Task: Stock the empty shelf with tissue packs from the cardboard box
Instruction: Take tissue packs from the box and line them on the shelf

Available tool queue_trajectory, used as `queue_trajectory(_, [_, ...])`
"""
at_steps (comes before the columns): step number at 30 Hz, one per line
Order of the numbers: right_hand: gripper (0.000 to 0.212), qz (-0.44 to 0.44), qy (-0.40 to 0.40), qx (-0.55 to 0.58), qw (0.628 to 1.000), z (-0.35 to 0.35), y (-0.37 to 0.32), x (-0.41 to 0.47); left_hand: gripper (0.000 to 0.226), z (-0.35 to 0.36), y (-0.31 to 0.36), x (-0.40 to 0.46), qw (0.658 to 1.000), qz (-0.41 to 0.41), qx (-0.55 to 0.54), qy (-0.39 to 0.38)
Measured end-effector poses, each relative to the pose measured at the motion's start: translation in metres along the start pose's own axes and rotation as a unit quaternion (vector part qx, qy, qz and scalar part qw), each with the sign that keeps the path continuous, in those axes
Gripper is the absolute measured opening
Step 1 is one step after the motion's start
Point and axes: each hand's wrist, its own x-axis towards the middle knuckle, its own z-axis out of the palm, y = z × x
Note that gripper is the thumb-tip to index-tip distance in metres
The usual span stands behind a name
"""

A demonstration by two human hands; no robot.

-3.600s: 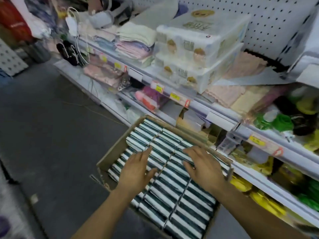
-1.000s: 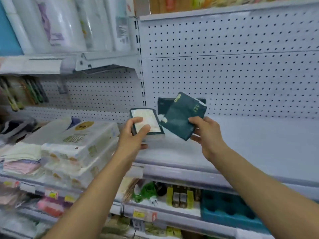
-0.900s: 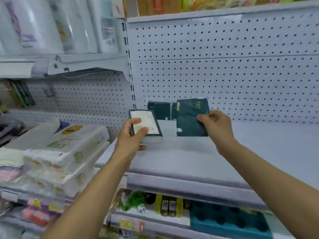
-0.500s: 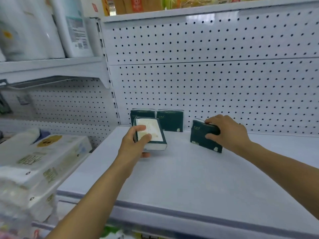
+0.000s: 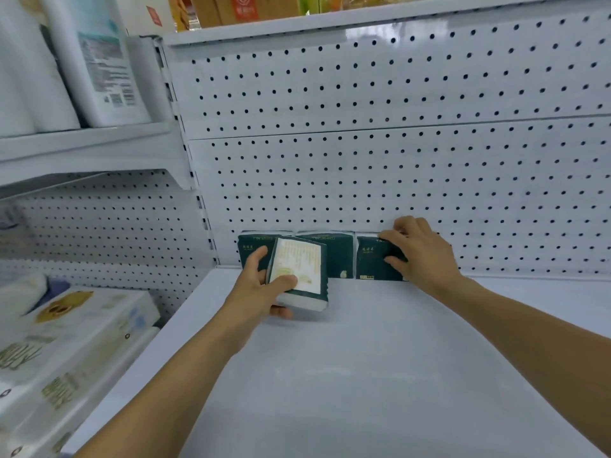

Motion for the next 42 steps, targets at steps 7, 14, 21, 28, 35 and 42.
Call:
queue_trajectory(7, [0.072, -0.005, 0.063, -0.032, 0.997, 0.001, -0.006, -0.001, 0.052, 0.005, 0.001, 0.006, 0.999, -0.019, -0.024, -0.023])
queue_trajectory(14, [0.056, -0.163, -0.024, 0.172, 0.971, -0.034, -0.06, -0.019, 0.049, 0.026, 0.022, -0.003, 0.981, -0.1, -0.099, -0.137])
queue_trajectory(21, [0.03, 0.259, -0.117, 0.606, 0.743, -0.075, -0.058, -0.034, 0.078, 0.039, 0.029, -0.007, 0.99, -0.06, 0.026, -0.127])
queue_trajectory(28, [0.046, 0.278, -0.097, 0.66, 0.691, -0.096, -0.057, -0.05, 0.054, 0.088, 0.031, -0.028, 0.976, 0.021, 0.078, -0.202])
queue_trajectory(35, [0.053, 0.291, -0.03, 0.481, 0.827, -0.117, -0.005, -0.082, 0.026, 0.117, 0.024, -0.015, 0.953, 0.142, 0.222, -0.149])
queue_trajectory(42, [0.024, 0.319, -0.036, 0.392, 0.862, -0.094, 0.049, -0.104, 0.044, 0.14, 0.0, 0.008, 0.885, 0.26, 0.382, -0.063])
